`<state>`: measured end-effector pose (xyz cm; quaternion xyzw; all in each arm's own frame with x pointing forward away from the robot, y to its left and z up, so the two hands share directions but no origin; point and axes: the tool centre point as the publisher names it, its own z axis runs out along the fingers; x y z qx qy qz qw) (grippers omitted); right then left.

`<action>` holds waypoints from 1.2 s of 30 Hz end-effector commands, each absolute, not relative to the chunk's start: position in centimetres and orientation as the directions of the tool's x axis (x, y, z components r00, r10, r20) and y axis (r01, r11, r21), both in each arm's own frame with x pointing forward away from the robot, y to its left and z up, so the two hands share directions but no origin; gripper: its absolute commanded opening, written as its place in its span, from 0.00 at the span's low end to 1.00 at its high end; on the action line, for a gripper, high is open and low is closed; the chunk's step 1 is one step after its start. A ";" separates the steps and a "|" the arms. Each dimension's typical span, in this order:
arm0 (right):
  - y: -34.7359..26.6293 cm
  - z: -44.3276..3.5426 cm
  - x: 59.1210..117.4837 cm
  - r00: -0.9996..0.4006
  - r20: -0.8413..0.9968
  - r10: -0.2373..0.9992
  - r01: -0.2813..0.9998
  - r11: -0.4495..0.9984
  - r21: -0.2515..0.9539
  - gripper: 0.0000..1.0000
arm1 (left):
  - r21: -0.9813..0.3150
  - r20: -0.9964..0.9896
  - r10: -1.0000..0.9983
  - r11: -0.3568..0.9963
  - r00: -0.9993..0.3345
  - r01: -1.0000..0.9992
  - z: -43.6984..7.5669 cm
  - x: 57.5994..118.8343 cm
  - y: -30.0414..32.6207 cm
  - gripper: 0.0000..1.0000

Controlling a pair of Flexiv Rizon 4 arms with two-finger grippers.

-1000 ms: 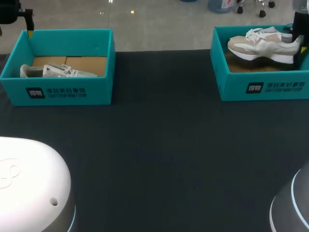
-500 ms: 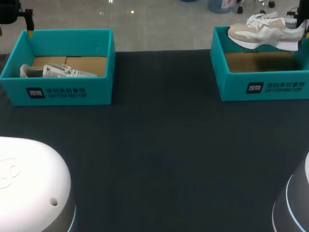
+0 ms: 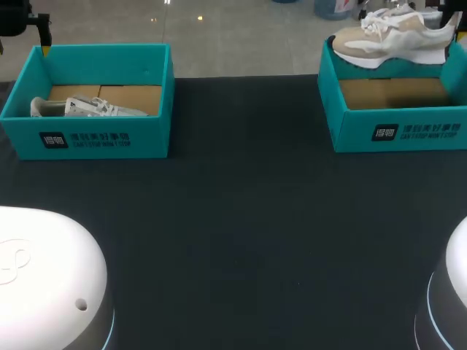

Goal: Take the shoe out of the shoebox, open the shoe tongue, remove and reinsert the insole, then place the shoe into the shoebox

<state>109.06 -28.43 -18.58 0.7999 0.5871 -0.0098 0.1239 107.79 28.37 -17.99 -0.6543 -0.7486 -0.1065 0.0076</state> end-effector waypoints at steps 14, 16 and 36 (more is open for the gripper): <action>-28.4 -17.4 108.0 0.311 -0.159 0.937 0.932 -0.268 0.243 0.00 | 0.149 0.153 0.978 0.121 -0.143 0.981 -17.9 107.7 28.4 1.00; -28.0 -17.3 107.1 0.303 -0.186 0.935 0.934 -0.253 0.253 0.00 | 0.149 0.153 0.978 0.121 -0.143 0.981 -17.9 107.7 28.4 1.00; -18.6 -17.3 93.5 0.274 -0.218 0.937 0.939 -0.212 0.271 0.00 | 0.149 0.153 0.978 0.121 -0.143 0.981 -17.9 107.7 28.4 1.00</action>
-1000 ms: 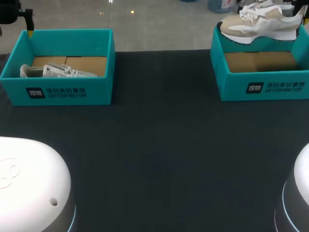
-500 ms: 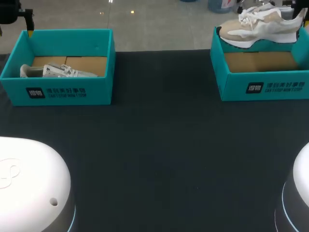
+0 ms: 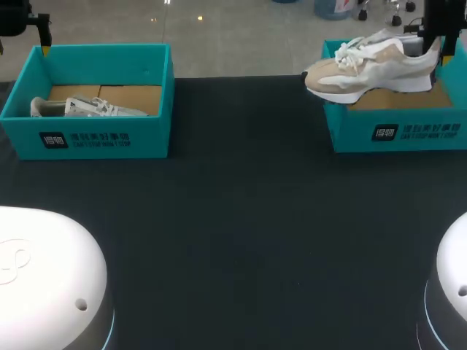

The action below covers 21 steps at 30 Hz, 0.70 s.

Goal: Take the shoe out of the shoebox, open the shoe tongue, remove and reinsert the insole, then place the shoe into the shoebox

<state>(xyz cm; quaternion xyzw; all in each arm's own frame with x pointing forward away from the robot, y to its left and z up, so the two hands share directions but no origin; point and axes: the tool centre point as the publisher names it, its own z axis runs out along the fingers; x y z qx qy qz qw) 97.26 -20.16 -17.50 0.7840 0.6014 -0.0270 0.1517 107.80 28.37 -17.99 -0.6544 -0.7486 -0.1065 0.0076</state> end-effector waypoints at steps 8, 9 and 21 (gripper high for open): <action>-15.3 -17.1 89.0 0.274 -0.235 0.933 0.945 -0.215 0.246 0.00 | 0.149 0.153 0.978 0.121 -0.143 0.981 -17.9 107.7 28.4 1.00; -15.0 -17.2 88.5 0.273 -0.240 0.931 0.946 -0.215 0.241 0.00 | 0.149 0.153 0.978 0.121 -0.143 0.981 -17.9 107.7 28.4 1.00; -11.0 -16.5 85.1 0.182 -0.254 0.950 0.972 -0.135 0.194 0.00 | 0.149 0.153 0.978 0.121 -0.143 0.981 -17.9 107.7 28.4 1.00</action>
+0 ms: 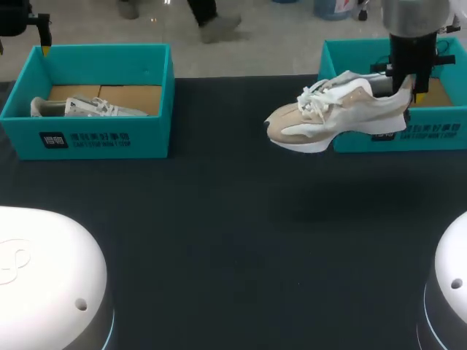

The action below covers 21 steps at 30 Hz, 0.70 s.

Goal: Take the shoe out of the shoebox, open the shoe tongue, remove and reinsert the insole, then place the shoe into the shoebox

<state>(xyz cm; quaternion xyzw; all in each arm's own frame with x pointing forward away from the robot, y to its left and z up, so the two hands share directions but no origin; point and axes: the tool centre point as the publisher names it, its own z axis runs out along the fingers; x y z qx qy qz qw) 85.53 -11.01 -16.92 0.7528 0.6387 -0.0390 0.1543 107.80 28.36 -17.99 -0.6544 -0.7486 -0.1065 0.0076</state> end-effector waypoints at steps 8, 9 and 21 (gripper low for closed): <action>-11.0 -16.5 85.1 0.182 -0.254 0.950 0.972 -0.135 0.194 0.00 | 0.149 0.153 0.978 0.121 -0.143 0.981 -17.9 107.7 28.4 1.00; -11.0 -16.5 85.1 0.182 -0.254 0.950 0.972 -0.135 0.194 0.00 | 0.149 0.153 0.978 0.121 -0.143 0.981 -17.9 107.7 28.4 1.00; -7.7 -15.5 82.0 0.198 -0.257 0.946 0.966 -0.143 0.216 0.00 | 0.149 0.153 0.978 0.121 -0.143 0.981 -17.9 107.7 28.4 1.00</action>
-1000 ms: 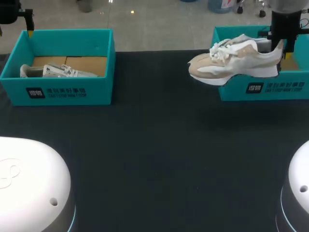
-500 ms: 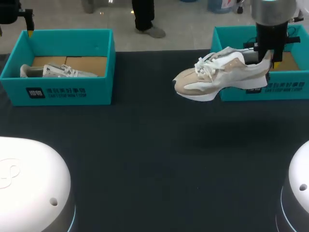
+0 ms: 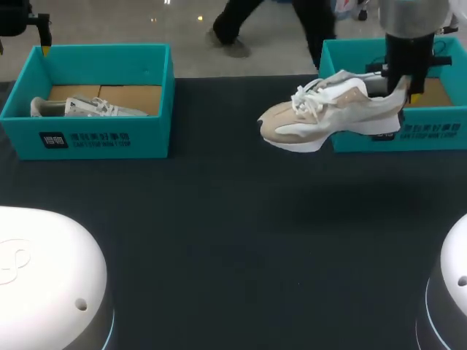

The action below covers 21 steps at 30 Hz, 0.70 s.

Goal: Take the shoe out of the shoebox, open the shoe tongue, remove and reinsert the insole, then place the shoe into the shoebox

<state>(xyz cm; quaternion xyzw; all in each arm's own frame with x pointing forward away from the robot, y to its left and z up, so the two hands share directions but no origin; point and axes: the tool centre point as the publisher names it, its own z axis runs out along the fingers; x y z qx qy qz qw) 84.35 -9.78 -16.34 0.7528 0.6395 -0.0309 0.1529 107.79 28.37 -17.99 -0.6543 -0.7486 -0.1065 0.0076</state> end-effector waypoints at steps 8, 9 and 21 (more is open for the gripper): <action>-3.1 -16.4 77.7 0.198 -0.286 0.938 0.964 -0.133 0.230 0.00 | 0.149 0.153 0.978 0.121 -0.143 0.981 -17.9 107.7 28.4 1.00; -2.5 -16.6 77.1 0.196 -0.285 0.938 0.964 -0.132 0.230 0.00 | 0.149 0.153 0.978 0.121 -0.143 0.981 -17.9 107.7 28.4 1.00; 3.0 -18.8 72.6 0.137 -0.253 0.958 0.982 -0.097 0.162 0.00 | 0.149 0.153 0.978 0.121 -0.143 0.981 -17.9 107.7 28.4 1.00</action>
